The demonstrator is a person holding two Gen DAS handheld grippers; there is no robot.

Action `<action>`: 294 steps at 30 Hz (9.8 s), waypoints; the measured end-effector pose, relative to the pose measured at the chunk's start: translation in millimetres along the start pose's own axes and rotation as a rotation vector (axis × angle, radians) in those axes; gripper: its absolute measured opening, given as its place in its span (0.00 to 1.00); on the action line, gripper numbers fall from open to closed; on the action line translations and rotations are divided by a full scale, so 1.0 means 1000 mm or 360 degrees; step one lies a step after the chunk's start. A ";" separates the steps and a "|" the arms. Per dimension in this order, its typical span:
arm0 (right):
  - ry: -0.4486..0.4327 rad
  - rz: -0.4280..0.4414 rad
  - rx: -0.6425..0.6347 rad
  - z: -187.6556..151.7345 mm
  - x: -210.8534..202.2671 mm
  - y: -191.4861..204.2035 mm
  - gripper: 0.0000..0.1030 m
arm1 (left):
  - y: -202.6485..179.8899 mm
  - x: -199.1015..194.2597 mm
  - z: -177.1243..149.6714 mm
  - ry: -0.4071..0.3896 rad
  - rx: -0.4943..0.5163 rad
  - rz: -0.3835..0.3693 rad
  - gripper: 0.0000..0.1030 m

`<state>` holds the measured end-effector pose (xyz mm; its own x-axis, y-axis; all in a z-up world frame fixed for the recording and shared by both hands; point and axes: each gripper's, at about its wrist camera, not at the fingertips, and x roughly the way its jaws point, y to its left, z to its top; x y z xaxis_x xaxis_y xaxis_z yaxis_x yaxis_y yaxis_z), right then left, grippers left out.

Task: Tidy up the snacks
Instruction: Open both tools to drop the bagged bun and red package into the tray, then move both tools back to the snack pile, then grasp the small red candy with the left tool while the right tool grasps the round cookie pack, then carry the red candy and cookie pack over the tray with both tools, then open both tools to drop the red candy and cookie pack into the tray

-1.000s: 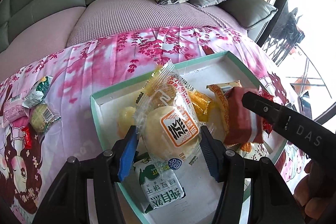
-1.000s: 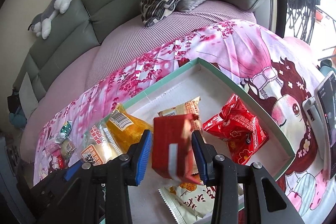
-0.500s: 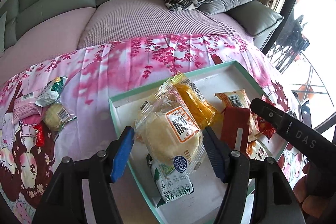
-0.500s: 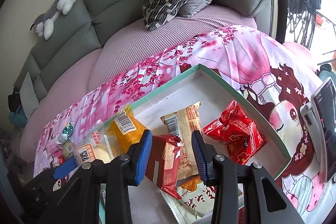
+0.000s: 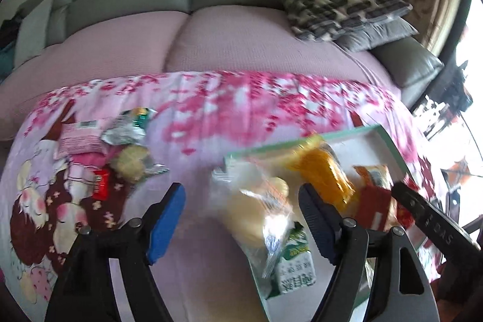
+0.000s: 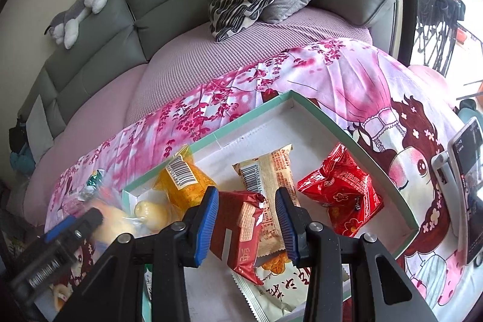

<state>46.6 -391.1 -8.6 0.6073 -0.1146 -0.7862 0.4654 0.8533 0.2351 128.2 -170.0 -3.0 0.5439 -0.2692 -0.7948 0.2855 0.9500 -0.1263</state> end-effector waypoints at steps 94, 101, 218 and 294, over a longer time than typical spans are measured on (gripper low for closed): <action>0.0060 0.0329 -0.0664 -0.054 0.032 0.201 1.00 | 0.233 -0.007 -0.026 -0.0027 -0.0742 0.0269 0.99; 0.0066 0.0334 -0.0851 -0.056 0.051 0.239 1.00 | 0.241 0.013 -0.023 -0.0022 -0.0732 0.0265 0.99; -0.0170 -0.0007 -0.0231 -0.011 -0.038 0.064 0.52 | 0.008 -0.037 -0.003 -0.0126 0.0234 -0.0125 0.17; 0.0015 -0.0128 -0.0211 -0.008 -0.004 0.021 1.00 | 0.028 0.008 -0.008 -0.0010 -0.0083 0.0257 0.99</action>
<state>48.7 -369.2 -5.1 0.5650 -0.1813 -0.8049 0.4230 0.9012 0.0939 134.7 -144.0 -17.6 0.5846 -0.1132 -0.8034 0.1529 0.9878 -0.0279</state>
